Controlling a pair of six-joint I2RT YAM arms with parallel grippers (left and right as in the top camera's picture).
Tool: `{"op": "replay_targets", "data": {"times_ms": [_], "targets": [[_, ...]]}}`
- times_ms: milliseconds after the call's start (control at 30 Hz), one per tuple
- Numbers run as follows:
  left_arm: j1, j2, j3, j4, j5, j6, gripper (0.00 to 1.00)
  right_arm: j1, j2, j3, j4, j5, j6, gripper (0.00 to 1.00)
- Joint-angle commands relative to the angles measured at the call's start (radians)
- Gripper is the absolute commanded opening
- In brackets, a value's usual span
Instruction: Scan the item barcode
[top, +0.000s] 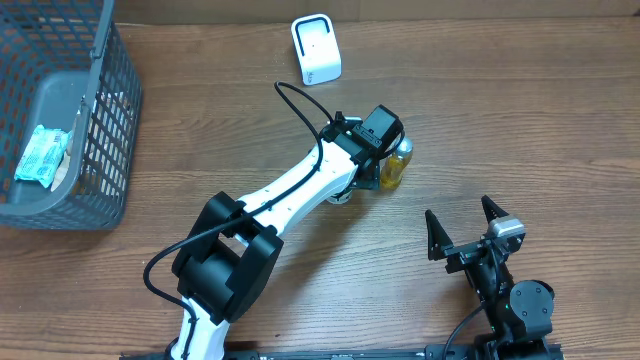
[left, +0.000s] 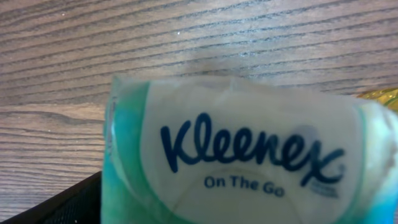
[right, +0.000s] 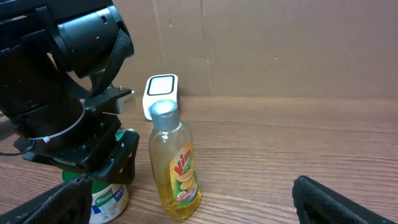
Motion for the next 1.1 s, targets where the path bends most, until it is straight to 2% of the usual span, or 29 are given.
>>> {"op": "replay_targets", "data": {"times_ms": [0,267,467,567,767,833,1067], "targets": [[0.006,-0.010,0.013,-0.002,0.028,0.048,0.91,0.000,-0.002,-0.005,0.005,0.008,0.003,1.00],[0.053,-0.048,0.117,-0.052,0.127,0.121,0.91,0.000,-0.002,-0.005,0.005,0.008,0.003,1.00],[0.070,-0.045,0.123,-0.058,0.129,0.122,0.91,0.000,-0.002,-0.005,0.005,0.008,0.002,1.00],[0.070,-0.045,0.123,-0.053,0.130,0.122,0.79,0.000,-0.002,-0.005,0.005,0.008,0.002,1.00],[0.070,-0.045,0.123,-0.054,0.130,0.139,0.62,0.000,-0.002,-0.005,0.005,0.008,0.003,1.00],[0.070,-0.045,0.123,-0.054,0.129,0.156,0.52,0.000,-0.002,-0.005,0.005,0.008,0.003,1.00],[0.077,-0.064,0.126,-0.047,0.129,0.170,0.50,0.000,-0.002,-0.005,0.005,0.008,0.002,1.00]]}}
